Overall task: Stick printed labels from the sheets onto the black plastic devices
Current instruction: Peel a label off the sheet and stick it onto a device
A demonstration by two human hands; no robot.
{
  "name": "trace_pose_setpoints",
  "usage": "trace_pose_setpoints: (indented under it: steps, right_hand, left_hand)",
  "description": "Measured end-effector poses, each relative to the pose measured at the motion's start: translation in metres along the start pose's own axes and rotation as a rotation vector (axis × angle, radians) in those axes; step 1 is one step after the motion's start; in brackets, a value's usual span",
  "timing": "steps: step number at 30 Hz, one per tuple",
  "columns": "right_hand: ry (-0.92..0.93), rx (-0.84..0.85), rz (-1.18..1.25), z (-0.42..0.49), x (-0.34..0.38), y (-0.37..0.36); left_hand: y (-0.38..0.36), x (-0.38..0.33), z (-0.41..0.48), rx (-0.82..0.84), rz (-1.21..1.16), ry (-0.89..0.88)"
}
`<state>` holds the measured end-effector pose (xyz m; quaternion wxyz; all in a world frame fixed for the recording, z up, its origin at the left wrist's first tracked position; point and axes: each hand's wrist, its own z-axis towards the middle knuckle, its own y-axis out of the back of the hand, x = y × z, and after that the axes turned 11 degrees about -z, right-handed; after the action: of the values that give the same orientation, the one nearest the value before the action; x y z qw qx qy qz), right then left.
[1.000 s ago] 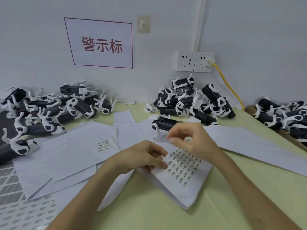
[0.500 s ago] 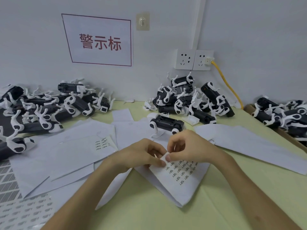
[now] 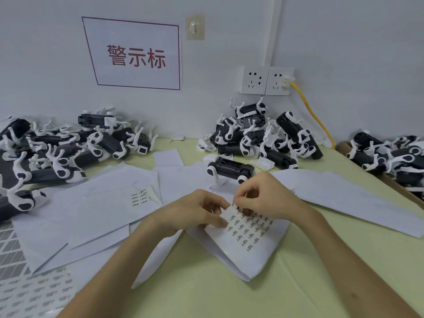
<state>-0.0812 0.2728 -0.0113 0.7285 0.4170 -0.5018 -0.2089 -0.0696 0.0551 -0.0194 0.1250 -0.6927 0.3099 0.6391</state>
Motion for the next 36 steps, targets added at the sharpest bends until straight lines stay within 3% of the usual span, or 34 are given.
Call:
trace_pose_setpoints:
  steps: [6,10,15,36]
  right_hand:
    - [0.04,-0.093,0.11,0.003,-0.002,0.001]
    - [0.092,-0.114,0.139,0.002,0.002,-0.001]
    - [0.117,-0.203,0.138,0.002,0.005,-0.003]
    - [0.159,-0.349,0.184,0.004,0.008,-0.011]
  left_hand:
    - [0.003,0.0,-0.003,-0.002,-0.023,0.082]
    - [0.004,0.002,0.0,-0.163,-0.05,-0.025]
    - [0.006,-0.005,-0.005,-0.06,-0.281,-0.062]
    - [0.002,0.001,0.001,-0.284,-0.249,-0.205]
